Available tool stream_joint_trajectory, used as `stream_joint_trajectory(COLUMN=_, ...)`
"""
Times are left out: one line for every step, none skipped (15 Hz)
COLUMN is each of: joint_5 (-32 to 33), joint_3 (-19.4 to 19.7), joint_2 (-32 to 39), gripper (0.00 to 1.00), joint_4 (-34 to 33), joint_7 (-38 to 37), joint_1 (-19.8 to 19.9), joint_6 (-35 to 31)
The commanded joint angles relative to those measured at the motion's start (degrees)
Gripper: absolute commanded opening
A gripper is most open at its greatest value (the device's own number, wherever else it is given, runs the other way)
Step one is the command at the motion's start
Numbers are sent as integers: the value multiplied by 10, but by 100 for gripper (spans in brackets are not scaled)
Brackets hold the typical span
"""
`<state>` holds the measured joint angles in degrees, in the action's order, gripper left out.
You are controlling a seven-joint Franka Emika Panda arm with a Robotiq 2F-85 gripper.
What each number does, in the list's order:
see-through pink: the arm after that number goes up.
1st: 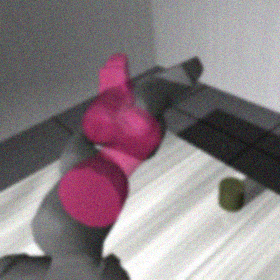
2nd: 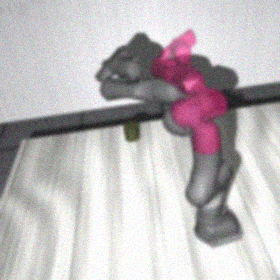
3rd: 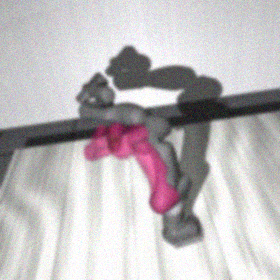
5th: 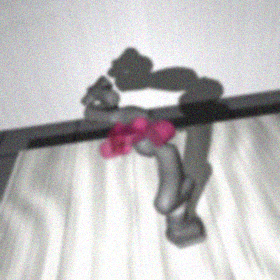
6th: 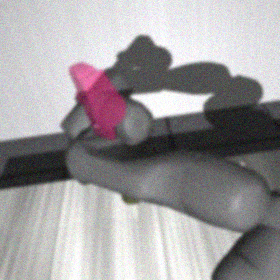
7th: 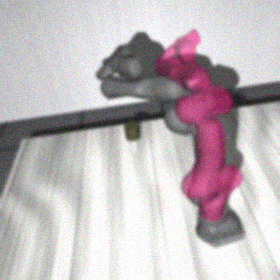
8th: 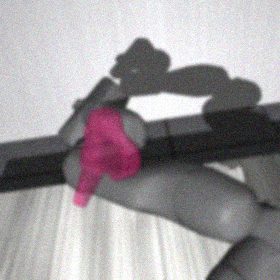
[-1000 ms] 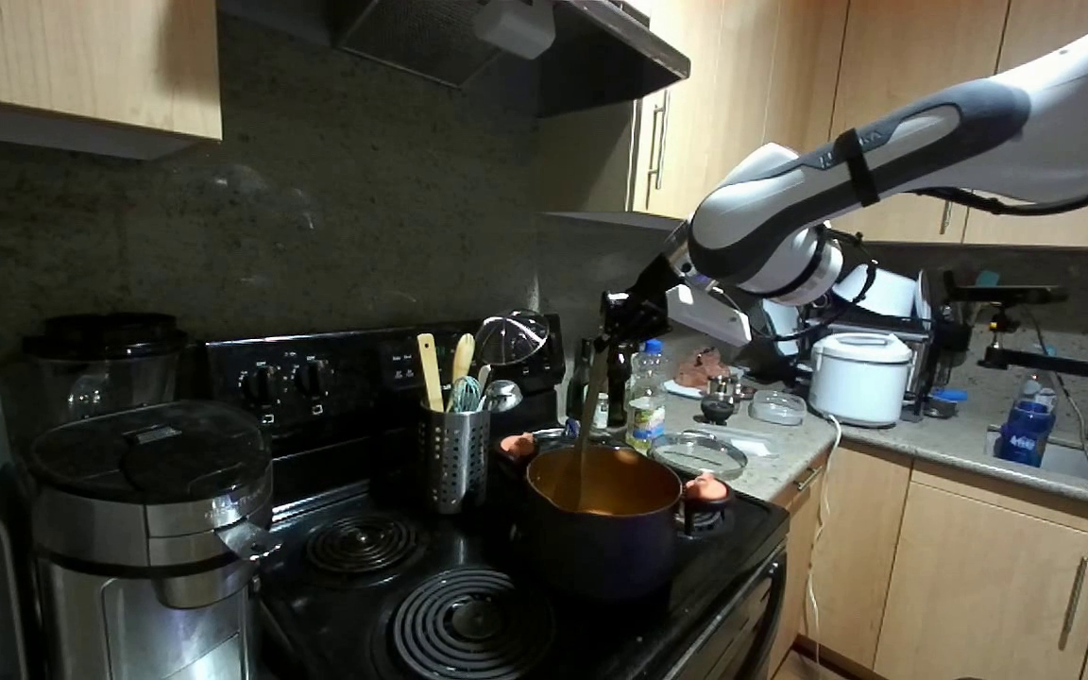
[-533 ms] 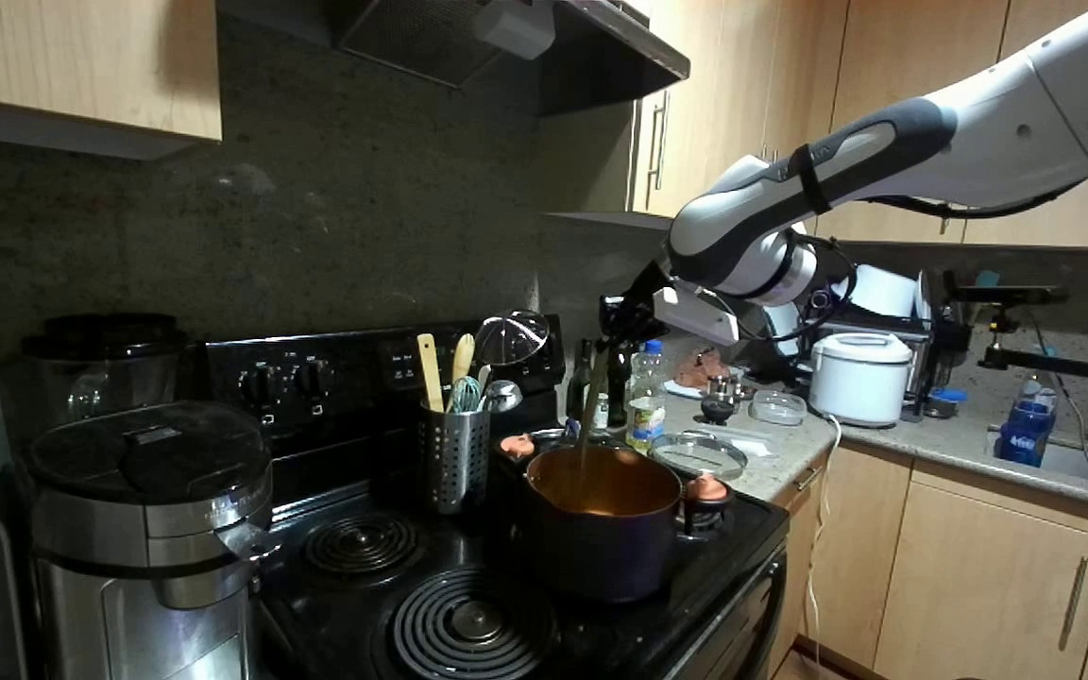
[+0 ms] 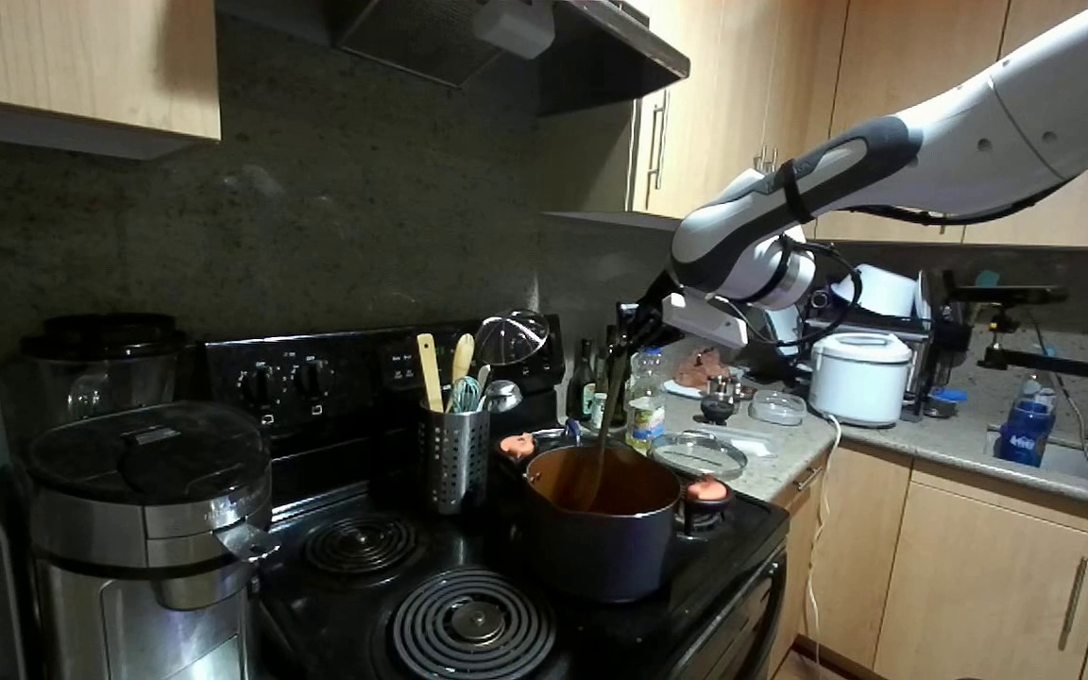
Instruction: Use the wooden spoon to stir in the pot
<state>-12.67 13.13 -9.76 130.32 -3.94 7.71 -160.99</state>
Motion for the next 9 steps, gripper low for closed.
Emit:
stream_joint_trajectory(joint_5=-7, joint_3=-1, joint_2=5, gripper=6, joint_4=-10, joint_7=-8, joint_1=11, joint_6=16)
stream_joint_trajectory(joint_5=-6, joint_3=-2, joint_2=1, gripper=6, joint_4=-6, joint_7=-7, joint_1=11, joint_6=18)
stream_joint_trajectory(joint_5=-8, joint_3=-2, joint_2=-8, gripper=6, joint_4=1, joint_7=-3, joint_1=11, joint_6=22)
stream_joint_trajectory(joint_5=-11, joint_3=-2, joint_2=-17, gripper=6, joint_4=8, joint_7=3, joint_1=9, joint_6=26)
stream_joint_trajectory(joint_5=-13, joint_3=-2, joint_2=-27, gripper=6, joint_4=15, joint_7=8, joint_1=7, joint_6=28)
stream_joint_trajectory(joint_5=-13, joint_3=-2, joint_2=-38, gripper=6, joint_4=24, joint_7=13, joint_1=5, joint_6=31)
stream_joint_trajectory(joint_5=-11, joint_3=-3, joint_2=-50, gripper=6, joint_4=33, joint_7=16, joint_1=5, joint_6=33)
stream_joint_trajectory(joint_5=-9, joint_3=-4, joint_2=-63, gripper=6, joint_4=45, joint_7=18, joint_1=4, joint_6=34)
stream_joint_trajectory(joint_5=-4, joint_3=-6, joint_2=-79, gripper=6, joint_4=59, joint_7=19, joint_1=5, joint_6=32)
